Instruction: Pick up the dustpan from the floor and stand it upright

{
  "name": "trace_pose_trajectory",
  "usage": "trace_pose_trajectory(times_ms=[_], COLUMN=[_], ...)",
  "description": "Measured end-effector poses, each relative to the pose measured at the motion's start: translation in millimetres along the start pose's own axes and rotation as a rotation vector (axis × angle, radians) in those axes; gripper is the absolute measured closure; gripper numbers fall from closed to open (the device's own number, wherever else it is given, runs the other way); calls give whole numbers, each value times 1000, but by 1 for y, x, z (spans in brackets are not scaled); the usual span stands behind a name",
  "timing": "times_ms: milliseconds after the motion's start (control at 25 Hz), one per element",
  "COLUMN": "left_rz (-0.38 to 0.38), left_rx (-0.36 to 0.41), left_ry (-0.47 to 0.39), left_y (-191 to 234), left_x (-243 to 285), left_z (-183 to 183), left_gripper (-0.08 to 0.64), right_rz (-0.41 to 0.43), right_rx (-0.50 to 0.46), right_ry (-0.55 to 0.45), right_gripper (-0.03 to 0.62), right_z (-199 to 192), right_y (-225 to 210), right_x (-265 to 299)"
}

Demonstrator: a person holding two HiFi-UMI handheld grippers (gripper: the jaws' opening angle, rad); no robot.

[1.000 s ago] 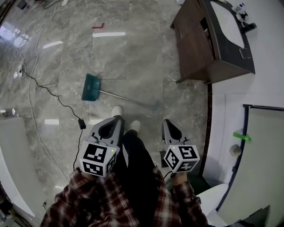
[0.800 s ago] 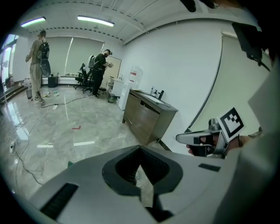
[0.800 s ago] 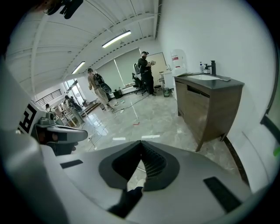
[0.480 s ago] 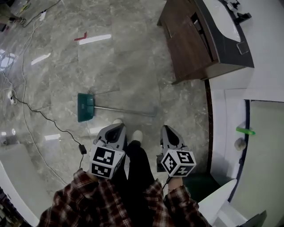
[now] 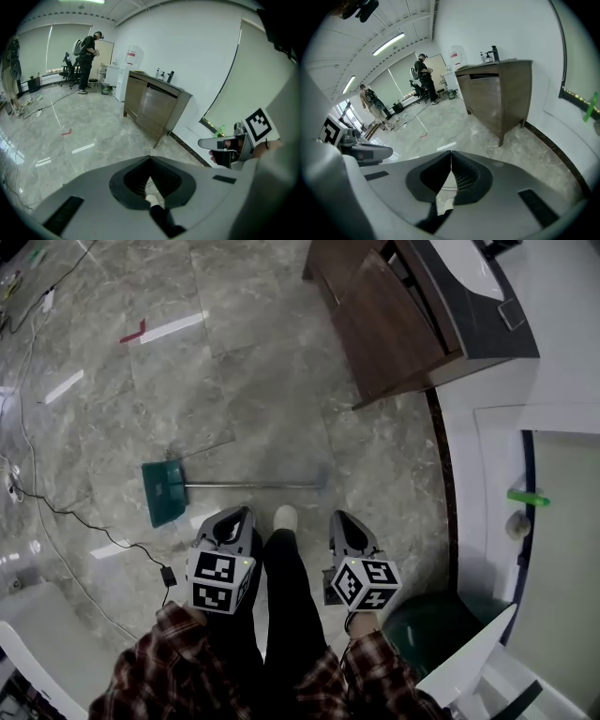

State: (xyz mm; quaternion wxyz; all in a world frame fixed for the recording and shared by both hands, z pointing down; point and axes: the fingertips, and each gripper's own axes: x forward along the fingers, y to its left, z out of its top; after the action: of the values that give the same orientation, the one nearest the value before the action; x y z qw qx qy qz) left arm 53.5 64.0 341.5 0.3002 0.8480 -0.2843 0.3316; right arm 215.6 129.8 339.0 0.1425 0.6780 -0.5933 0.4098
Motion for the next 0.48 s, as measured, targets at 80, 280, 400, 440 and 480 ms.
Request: trace_pose_trajectory(times_ms=[80, 280, 400, 440, 480], left_rz=[0, 19, 23, 24, 25], left_rx=[-24, -15, -20, -17, -11], left_ry=[19, 86, 140, 155, 166], left_y=[0, 10, 16, 18, 19], left_x=[18, 65, 92, 101, 109], left_z=[-11, -51, -80, -88, -96], left_gripper=[558, 558, 558, 558, 558], right_rz=[3, 16, 74, 86, 91], right_rx=[6, 125, 294, 353, 403], right_ry=[23, 56, 109, 122, 131], right_gripper=[580, 580, 544, 530, 512], right_z=[-13, -49, -81, -92, -102], right_y=[-14, -42, -50, -54, -58], right_x=[15, 50, 75, 83, 91])
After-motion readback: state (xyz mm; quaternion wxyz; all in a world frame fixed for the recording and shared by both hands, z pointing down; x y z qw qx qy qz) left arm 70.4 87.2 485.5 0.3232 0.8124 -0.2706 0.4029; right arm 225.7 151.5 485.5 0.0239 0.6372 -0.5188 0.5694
